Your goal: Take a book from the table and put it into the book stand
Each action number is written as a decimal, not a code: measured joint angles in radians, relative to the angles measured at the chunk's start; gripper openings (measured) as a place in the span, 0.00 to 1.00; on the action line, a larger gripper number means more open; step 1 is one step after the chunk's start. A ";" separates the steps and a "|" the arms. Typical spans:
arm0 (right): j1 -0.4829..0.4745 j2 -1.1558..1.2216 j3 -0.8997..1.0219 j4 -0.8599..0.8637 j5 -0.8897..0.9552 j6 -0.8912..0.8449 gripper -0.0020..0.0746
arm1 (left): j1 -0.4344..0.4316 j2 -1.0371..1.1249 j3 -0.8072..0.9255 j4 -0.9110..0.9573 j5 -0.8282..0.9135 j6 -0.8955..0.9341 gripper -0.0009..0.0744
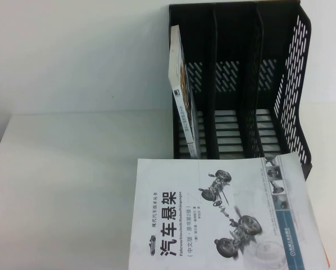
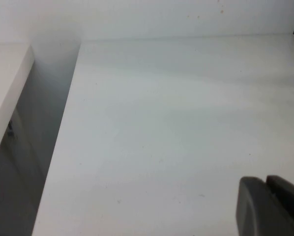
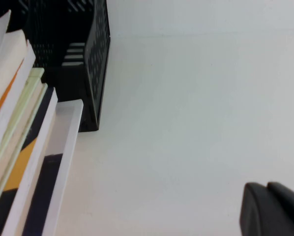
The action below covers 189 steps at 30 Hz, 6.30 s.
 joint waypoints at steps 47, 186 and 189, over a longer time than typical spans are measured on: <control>0.000 0.000 0.000 -0.007 0.000 0.000 0.02 | 0.000 0.000 0.000 0.000 -0.002 0.004 0.01; 0.196 1.337 -0.783 0.671 0.373 -0.475 0.02 | 0.282 1.080 -0.613 -1.238 0.460 0.755 0.45; 0.196 1.338 -0.815 0.655 0.424 -0.451 0.02 | 0.284 1.080 -0.613 -1.232 0.481 0.753 0.45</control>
